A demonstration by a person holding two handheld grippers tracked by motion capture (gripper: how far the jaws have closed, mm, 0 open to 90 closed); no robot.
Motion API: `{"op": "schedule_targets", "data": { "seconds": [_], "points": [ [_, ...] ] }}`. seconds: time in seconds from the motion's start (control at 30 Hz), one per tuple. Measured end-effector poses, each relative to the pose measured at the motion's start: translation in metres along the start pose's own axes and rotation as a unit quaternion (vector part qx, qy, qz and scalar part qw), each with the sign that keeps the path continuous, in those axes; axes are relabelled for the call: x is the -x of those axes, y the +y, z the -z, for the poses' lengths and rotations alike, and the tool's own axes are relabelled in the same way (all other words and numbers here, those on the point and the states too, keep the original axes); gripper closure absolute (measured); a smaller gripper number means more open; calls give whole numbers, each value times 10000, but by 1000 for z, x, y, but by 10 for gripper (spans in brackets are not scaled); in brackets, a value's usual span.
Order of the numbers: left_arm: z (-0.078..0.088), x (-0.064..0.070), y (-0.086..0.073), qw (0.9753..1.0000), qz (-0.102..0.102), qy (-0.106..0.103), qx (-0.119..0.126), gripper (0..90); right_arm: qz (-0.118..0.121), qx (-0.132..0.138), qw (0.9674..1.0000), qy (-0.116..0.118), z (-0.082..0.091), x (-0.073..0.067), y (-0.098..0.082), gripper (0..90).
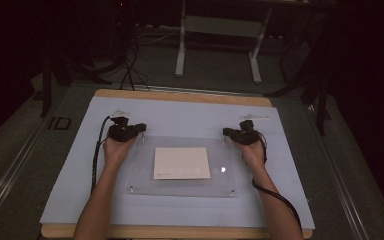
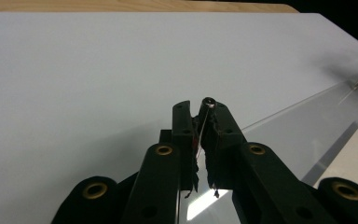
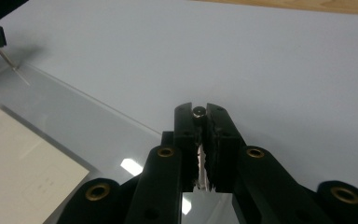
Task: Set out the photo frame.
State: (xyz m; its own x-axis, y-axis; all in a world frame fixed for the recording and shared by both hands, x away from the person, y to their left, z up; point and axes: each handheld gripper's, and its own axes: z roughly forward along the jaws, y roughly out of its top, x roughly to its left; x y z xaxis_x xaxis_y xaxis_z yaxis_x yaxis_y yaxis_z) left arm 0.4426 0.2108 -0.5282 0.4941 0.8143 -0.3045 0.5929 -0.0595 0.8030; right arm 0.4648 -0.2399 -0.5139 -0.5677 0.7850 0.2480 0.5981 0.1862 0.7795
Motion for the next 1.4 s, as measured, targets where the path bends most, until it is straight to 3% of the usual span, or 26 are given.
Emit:
{"op": "schedule_targets", "data": {
  "seconds": [0.2,0.3,0.37,0.5,0.6,0.7,0.73,0.83,1.03,1.13,1.4],
  "points": [
    [-7,-2,12,9995,88,98,-299,848,-124,-163,9997,-99,-6,2,9,852],
    [-9,-3,14,9994,161,91,-307,850,-138,-167,9997,-126,-7,3,10,853],
    [-12,-5,16,9987,369,124,-326,851,-274,-213,9992,-184,-10,3,13,852],
    [-13,-5,16,9985,433,131,-315,851,-342,-251,9989,-175,-11,4,15,850],
    [-14,-5,17,9978,553,144,-335,850,-382,-272,9984,-308,-7,2,19,721],
    [-14,-5,17,9977,557,157,-348,850,-474,-245,9982,-285,-1,0,21,699],
    [-14,-6,16,9978,569,112,-326,849,-280,-273,9986,-369,7,-8,24,639],
    [-14,-6,16,9978,563,98,-324,849,-97,-247,9986,-460,18,-18,29,604],
    [-14,-7,16,9978,557,77,-339,848,164,-71,9996,-207,33,-34,36,589],
    [-14,-8,16,9978,579,54,-331,848,417,-165,9990,81,40,-54,36,594],
    [-15,-7,16,9977,586,76,-340,848,565,-401,9959,587,47,-93,21,614]
  ]
}}
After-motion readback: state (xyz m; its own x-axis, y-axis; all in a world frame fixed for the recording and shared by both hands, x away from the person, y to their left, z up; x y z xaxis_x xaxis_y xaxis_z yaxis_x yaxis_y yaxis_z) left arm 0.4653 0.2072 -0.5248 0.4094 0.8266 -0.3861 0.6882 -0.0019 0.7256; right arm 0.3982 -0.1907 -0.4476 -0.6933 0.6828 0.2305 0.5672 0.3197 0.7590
